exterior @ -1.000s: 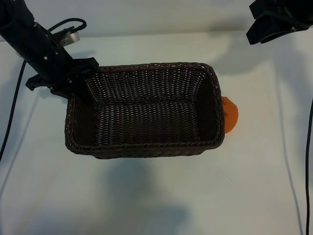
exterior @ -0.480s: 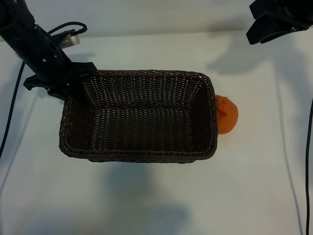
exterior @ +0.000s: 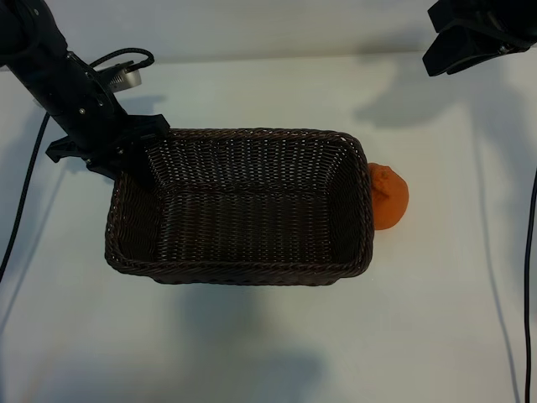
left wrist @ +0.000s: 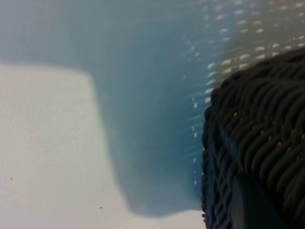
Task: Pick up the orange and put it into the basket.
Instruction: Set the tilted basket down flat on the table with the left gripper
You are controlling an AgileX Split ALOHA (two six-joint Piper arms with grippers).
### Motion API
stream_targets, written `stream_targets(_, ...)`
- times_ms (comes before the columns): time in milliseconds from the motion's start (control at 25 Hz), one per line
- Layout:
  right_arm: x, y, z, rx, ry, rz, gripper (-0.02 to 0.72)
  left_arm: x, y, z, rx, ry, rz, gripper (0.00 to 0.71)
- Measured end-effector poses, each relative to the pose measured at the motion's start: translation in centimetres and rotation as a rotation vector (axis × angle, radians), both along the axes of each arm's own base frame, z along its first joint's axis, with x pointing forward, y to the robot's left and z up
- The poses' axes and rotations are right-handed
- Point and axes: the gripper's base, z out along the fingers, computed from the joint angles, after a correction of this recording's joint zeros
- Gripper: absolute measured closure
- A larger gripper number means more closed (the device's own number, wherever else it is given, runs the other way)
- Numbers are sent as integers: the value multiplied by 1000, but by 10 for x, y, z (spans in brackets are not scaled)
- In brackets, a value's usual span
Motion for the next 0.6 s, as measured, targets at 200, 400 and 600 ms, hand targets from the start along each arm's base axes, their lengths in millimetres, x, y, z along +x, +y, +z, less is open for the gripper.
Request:
stream_targets(200, 0, 0, 0, 0, 0, 0, 460, 0, 0, 0, 0, -1, -1, 541)
stream_targets(400, 0, 0, 0, 0, 0, 0, 460, 0, 0, 0, -1, -1, 0, 508)
stream_targets(600, 0, 0, 0, 0, 0, 0, 460, 0, -1, 0, -9, 3, 14, 327)
